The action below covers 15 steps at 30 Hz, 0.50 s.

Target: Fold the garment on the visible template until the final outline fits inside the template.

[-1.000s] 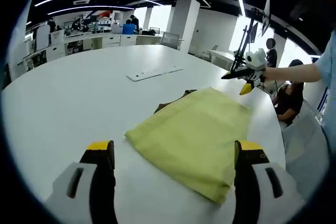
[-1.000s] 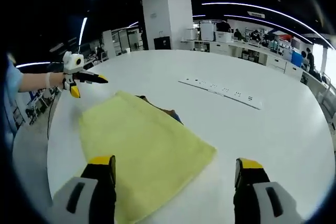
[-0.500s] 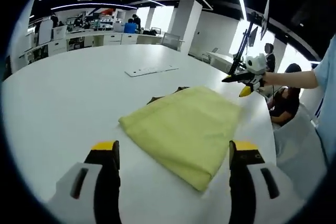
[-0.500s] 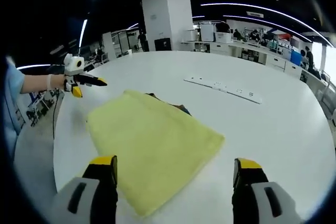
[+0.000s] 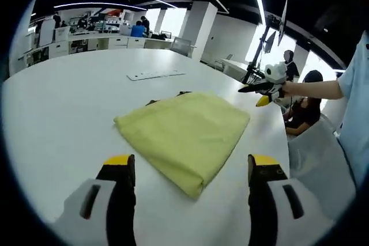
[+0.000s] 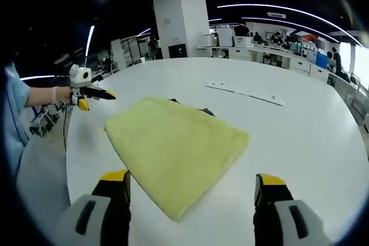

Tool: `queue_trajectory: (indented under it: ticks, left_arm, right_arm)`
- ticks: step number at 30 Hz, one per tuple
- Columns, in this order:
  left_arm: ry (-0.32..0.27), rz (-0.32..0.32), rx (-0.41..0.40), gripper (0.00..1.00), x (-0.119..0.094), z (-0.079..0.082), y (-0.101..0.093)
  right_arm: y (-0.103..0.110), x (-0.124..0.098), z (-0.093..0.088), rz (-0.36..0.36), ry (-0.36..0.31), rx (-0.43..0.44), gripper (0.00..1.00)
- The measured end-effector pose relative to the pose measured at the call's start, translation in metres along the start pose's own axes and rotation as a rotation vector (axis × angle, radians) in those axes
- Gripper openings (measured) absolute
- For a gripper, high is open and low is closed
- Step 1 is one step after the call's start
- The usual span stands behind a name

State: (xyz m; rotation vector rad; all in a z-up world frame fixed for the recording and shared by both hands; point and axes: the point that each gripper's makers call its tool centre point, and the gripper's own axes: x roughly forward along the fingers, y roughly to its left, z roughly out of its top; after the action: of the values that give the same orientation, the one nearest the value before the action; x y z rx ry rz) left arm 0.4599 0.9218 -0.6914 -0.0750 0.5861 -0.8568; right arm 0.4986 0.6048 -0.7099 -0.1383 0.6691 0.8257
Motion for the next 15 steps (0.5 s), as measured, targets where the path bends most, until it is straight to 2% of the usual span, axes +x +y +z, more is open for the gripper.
queue_trajectory:
  ticks: [3,5,7,11,14,15]
  left_arm:
    - [0.01,-0.007,0.003,0.74,0.0,-0.003,-0.002]
    - [0.032,-0.008,0.004,0.7,0.0,-0.011,-0.002]
    - [0.056,-0.024,-0.005,0.64,0.0,-0.022,-0.003]
    - [0.092,-0.033,-0.037,0.6,0.002,-0.044,-0.006]
    - [0.094,-0.032,-0.062,0.53,0.003,-0.052,-0.006]
    - [0.093,-0.062,-0.084,0.49,0.003,-0.054,-0.012]
  right_arm:
    - [0.002,-0.003,-0.004,-0.002,0.0,0.005,0.88]
    - [0.003,-0.005,-0.006,0.001,-0.01,0.012,0.86]
    - [0.005,-0.006,-0.011,0.011,-0.01,0.03,0.82]
    - [0.011,-0.006,-0.027,0.026,0.022,0.039,0.71]
    - [0.016,-0.004,-0.037,0.044,0.039,0.059,0.67]
    - [0.017,-0.004,-0.04,0.046,0.044,0.058,0.65]
